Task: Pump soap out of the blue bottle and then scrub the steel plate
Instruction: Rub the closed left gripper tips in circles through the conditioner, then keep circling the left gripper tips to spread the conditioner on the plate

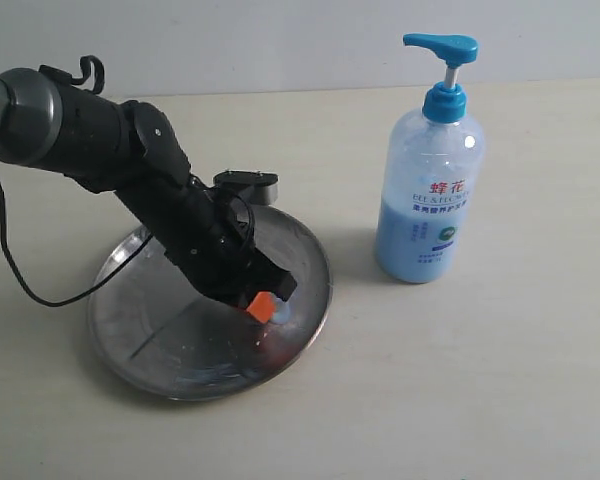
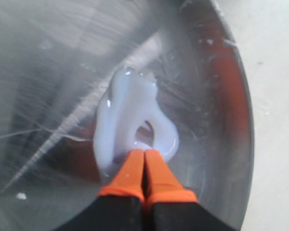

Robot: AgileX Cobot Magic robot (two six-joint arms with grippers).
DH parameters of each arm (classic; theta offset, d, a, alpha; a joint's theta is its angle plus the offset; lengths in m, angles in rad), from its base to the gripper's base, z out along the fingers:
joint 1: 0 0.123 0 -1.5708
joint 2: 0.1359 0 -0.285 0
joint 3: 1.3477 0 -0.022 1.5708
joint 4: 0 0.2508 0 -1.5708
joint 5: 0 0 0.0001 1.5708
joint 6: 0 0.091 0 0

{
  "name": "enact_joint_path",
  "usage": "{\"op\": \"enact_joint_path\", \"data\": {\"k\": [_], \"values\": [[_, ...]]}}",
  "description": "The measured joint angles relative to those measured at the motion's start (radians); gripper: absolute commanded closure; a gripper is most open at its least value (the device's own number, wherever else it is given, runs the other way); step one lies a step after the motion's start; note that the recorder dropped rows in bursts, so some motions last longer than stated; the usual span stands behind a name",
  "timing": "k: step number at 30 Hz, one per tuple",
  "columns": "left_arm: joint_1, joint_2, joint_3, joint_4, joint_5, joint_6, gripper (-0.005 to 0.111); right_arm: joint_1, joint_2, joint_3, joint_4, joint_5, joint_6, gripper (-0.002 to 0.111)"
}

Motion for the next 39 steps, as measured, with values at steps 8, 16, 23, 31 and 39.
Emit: {"op": "enact_joint_path", "data": {"k": [8,16,23,31,39], "values": [[0.000,0.004,0.005,-0.053,-0.069,0.000,0.107,0.000,0.000,0.000,0.000,0.000,0.000,0.108],[0.000,0.004,0.005,-0.064,-0.176,0.000,0.107,0.000,0.000,0.000,0.000,0.000,0.000,0.108],[0.000,0.012,0.005,-0.053,-0.205,0.000,0.107,0.000,0.000,0.000,0.000,0.000,0.000,0.108],[0.000,0.004,-0.006,0.102,0.008,0.000,0.107,0.000,0.000,0.000,0.000,0.000,0.000,0.108],[0.000,0.004,-0.004,0.033,0.062,0.000,0.107,0.000,0.000,0.000,0.000,0.000,0.000,0.108]]}}
